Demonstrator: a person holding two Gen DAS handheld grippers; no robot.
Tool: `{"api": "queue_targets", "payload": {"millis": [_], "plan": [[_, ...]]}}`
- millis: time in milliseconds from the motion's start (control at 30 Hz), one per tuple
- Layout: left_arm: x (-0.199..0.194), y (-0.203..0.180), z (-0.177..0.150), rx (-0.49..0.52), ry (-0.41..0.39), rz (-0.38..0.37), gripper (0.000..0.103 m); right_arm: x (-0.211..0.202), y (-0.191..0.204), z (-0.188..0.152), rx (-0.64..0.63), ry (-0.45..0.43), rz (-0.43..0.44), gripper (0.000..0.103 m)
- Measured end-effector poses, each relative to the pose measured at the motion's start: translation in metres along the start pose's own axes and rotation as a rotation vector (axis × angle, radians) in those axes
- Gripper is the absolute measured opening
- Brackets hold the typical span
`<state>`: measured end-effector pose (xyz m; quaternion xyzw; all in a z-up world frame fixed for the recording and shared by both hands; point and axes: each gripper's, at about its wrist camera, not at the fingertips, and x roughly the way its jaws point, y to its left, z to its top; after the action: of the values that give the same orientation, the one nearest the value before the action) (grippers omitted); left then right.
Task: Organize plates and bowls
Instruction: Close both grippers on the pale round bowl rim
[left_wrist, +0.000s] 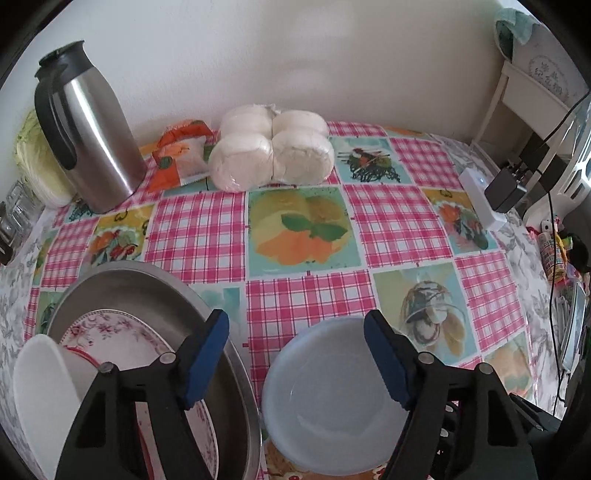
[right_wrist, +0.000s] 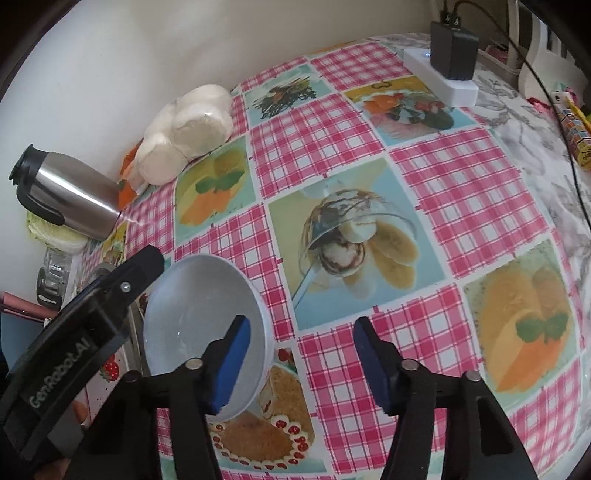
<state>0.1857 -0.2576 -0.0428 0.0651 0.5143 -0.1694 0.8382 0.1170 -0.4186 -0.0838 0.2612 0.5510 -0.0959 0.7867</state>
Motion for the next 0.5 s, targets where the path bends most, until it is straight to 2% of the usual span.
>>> {"api": "queue_targets", "payload": {"millis": [200,367,500], "plan": [[0.006,0.005,-0.001,-0.018,0.014,-0.008,0.075,0.008,0.008,0.001,-0.019,0.008,-0.013,0.037],[0.006,0.008,-0.001,-0.027,0.015,-0.016,0.072,0.013,0.015,0.001,-0.038,0.016,-0.01,0.031],[0.007,0.008,-0.002,-0.021,0.02,-0.021,0.069,0.017,0.018,0.0,-0.039,0.031,-0.005,0.03]]}}
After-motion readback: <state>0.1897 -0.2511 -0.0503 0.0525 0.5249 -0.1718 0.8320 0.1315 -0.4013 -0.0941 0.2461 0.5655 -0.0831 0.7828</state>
